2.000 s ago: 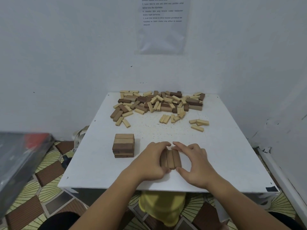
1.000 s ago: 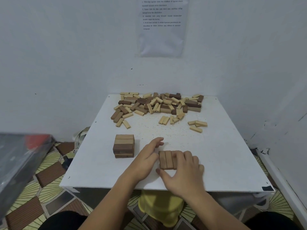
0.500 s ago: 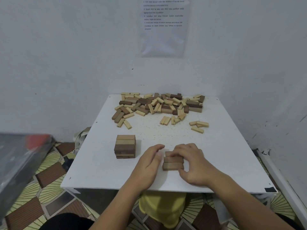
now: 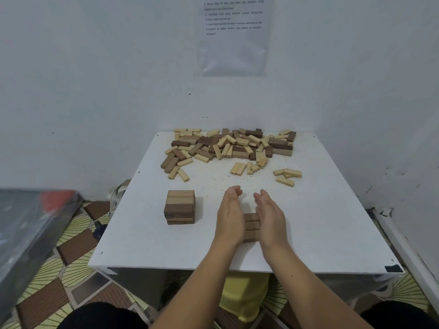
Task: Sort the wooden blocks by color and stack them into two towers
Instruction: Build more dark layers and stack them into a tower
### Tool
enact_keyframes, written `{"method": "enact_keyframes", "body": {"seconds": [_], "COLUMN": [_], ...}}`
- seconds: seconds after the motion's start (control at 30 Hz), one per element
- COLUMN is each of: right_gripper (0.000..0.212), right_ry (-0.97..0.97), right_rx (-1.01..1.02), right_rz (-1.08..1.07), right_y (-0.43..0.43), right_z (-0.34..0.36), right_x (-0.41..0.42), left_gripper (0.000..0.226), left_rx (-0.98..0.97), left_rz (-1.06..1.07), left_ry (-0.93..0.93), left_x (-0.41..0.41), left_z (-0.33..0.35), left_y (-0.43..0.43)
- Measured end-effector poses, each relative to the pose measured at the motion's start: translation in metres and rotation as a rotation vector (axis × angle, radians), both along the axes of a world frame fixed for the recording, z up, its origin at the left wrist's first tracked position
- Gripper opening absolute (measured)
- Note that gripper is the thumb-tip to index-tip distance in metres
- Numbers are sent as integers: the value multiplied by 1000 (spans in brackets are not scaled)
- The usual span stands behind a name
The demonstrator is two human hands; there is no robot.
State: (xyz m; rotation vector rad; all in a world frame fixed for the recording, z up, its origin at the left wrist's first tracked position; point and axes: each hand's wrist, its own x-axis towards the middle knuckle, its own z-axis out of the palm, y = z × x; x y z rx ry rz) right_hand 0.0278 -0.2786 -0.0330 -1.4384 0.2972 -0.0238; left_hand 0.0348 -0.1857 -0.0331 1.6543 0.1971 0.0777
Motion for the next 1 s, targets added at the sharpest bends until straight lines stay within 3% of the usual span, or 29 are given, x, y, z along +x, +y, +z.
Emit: {"method": "enact_keyframes", "body": {"seconds": [0.37, 0.47, 0.57, 0.67, 0.73, 0.8, 1.0], "right_gripper": [41, 39, 52, 91, 100, 105, 125], "right_ry": [-25, -61, -65, 3, 12, 18, 2], "right_rx": [11, -31, -312, -984, -1384, -1527, -1619], "right_rz": [12, 48, 192, 457, 542, 588, 619], "right_y": [1, -7, -32, -62, -73, -75, -65], "right_z": [0, 5, 12, 10, 3, -2, -7], "right_x": [-4, -9, -16, -21, -24, -26, -29], "left_gripper": [70, 66, 49, 63, 74, 82, 87], "left_rx": [-34, 86, 375, 773, 1020, 1135, 1201], "left_rz": [0, -34, -182, -363, -424, -445, -448], "left_ry": [2, -31, -95, -143, -134, -87, 48], "left_x": [0, -7, -27, -53, -64, -69, -68], "left_z": [2, 9, 19, 12, 2, -5, -5], "left_y": [7, 17, 32, 48, 53, 52, 43]}}
